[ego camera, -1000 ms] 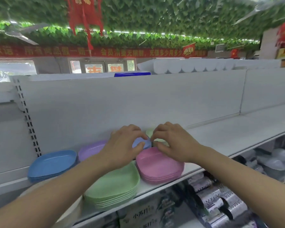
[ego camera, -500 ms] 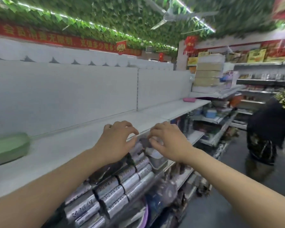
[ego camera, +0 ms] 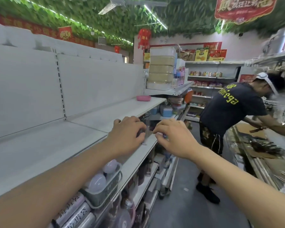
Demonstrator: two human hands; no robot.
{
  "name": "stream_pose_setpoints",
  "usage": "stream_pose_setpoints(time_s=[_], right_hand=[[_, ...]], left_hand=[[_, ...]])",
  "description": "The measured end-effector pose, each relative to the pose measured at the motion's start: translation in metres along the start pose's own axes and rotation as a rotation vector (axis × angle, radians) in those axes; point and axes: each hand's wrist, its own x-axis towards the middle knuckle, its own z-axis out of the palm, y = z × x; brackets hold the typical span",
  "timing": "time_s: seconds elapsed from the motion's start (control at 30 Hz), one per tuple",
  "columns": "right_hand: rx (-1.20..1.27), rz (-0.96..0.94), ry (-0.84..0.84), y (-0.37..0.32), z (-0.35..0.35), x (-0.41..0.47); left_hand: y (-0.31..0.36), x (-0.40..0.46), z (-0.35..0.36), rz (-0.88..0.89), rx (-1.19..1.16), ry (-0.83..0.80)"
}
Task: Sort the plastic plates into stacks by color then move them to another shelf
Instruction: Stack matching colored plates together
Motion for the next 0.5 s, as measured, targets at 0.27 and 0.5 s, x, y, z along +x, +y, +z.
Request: stream_pose_setpoints(time_s=[0.27, 0.5], right_hand=[[-0.051, 0.100, 0.011, 0.132, 0.042, 0.083], [0.010, 0.092, 0.005, 0.251, 0.106, 0.150]], left_hand=[[-0.019, 0.168, 0.066, 0.074, 0.007, -0.046], [-0.033, 0.285, 0.151, 0.048, 0.035, -0.093]])
